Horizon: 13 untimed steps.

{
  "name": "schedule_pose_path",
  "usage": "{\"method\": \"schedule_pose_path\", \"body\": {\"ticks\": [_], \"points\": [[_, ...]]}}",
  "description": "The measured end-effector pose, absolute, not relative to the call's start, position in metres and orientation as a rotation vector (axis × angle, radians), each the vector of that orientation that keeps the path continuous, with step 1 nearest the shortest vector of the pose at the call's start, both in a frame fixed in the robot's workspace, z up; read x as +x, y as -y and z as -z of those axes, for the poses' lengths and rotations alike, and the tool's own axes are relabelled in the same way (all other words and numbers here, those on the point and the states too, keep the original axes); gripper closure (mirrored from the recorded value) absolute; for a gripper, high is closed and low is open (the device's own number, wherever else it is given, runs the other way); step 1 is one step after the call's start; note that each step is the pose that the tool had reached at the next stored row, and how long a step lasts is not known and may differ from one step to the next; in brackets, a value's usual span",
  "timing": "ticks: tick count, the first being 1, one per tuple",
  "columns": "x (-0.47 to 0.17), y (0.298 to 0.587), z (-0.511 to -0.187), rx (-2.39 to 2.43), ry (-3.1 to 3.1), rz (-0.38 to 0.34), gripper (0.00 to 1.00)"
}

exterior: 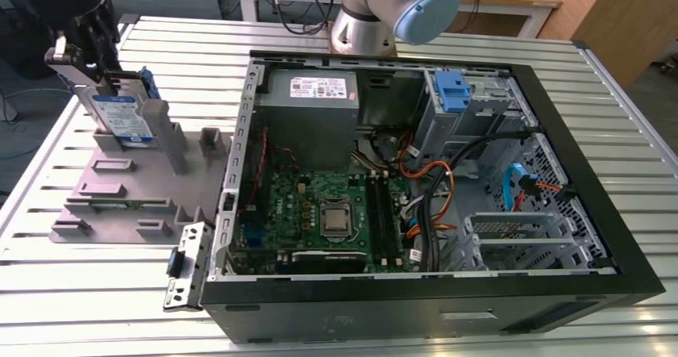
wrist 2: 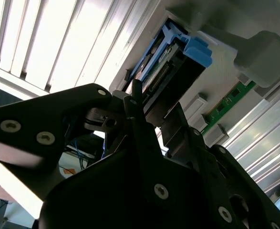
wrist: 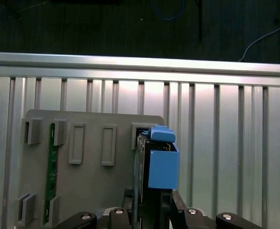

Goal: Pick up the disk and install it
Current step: 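Pick up the disk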

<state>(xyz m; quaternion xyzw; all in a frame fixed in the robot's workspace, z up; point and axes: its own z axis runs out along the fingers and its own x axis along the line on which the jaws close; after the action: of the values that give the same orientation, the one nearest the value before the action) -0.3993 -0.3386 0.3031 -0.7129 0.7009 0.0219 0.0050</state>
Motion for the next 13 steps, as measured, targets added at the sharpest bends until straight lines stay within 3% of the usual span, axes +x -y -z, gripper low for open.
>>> {"method": "schedule_pose_path", "body": {"ticks": [5, 7, 13], "points": [[-0.3993, 0.3386, -0.3031, -2.233, -2.195, -0.069, 0.58], [-0.3993, 0.3386, -0.303, -2.233, -2.195, -0.069, 0.65], [-0.3993, 0.3386, -0.3029, -2.233, -2.195, -0.069, 0.65]]}}
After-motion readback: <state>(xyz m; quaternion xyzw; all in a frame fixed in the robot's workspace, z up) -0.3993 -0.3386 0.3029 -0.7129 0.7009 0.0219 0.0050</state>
